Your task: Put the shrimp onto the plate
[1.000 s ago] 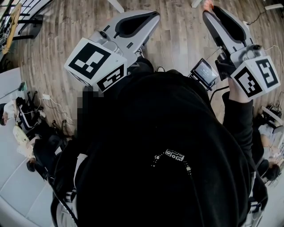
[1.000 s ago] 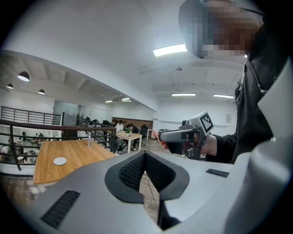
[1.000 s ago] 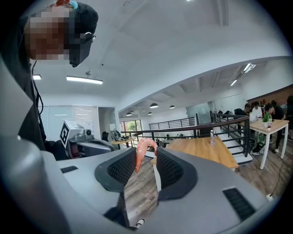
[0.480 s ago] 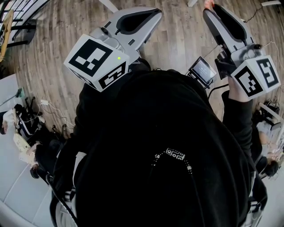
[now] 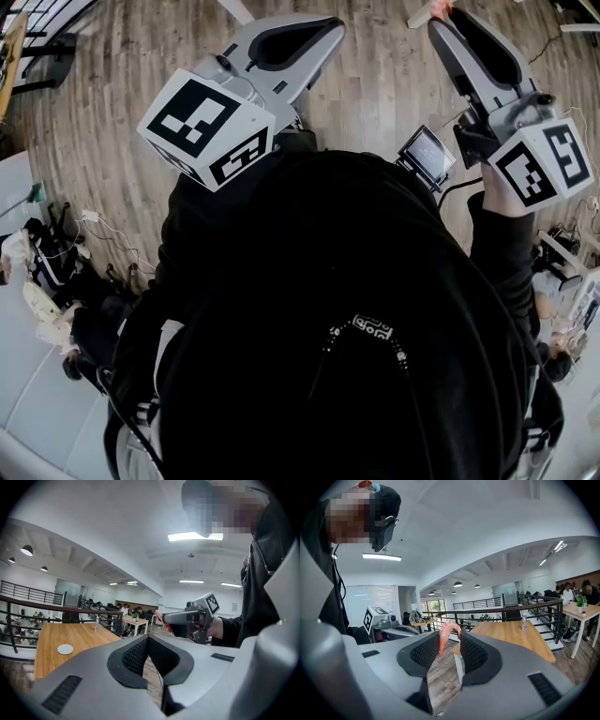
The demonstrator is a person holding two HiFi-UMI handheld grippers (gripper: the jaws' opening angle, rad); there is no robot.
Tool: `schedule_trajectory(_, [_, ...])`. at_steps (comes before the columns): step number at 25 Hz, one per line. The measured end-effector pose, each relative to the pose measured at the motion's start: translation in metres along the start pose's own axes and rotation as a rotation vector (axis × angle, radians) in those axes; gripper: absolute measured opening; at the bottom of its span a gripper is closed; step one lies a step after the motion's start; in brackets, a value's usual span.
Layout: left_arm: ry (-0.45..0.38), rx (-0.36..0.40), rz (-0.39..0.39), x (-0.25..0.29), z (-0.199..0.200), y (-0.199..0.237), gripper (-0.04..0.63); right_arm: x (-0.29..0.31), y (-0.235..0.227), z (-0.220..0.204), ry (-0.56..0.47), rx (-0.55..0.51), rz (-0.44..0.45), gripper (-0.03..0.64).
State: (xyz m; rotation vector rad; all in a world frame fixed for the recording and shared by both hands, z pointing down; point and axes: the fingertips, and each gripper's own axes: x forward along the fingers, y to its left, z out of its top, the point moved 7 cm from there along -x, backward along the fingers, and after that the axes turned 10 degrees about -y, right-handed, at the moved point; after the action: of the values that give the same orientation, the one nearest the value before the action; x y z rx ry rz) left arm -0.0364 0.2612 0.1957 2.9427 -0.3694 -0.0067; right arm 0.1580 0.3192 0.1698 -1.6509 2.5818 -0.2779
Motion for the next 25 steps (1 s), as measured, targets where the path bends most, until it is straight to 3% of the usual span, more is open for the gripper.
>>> schedule_trajectory(9, [-0.005, -0.008, -0.03, -0.006, 0.013, 0.07, -0.002, 0.069, -0.003, 0.007, 0.006, 0.008, -0.018, 0.149])
schedule_trajectory(16, [-0.005, -0.011, -0.041, -0.03, 0.022, 0.164, -0.002, 0.166, 0.005, 0.011, 0.024, -0.01, -0.027, 0.15])
schedule_trajectory(25, [-0.02, -0.016, -0.028, -0.039, 0.023, 0.178, -0.002, 0.178, 0.011, 0.013, 0.029, -0.014, -0.014, 0.15])
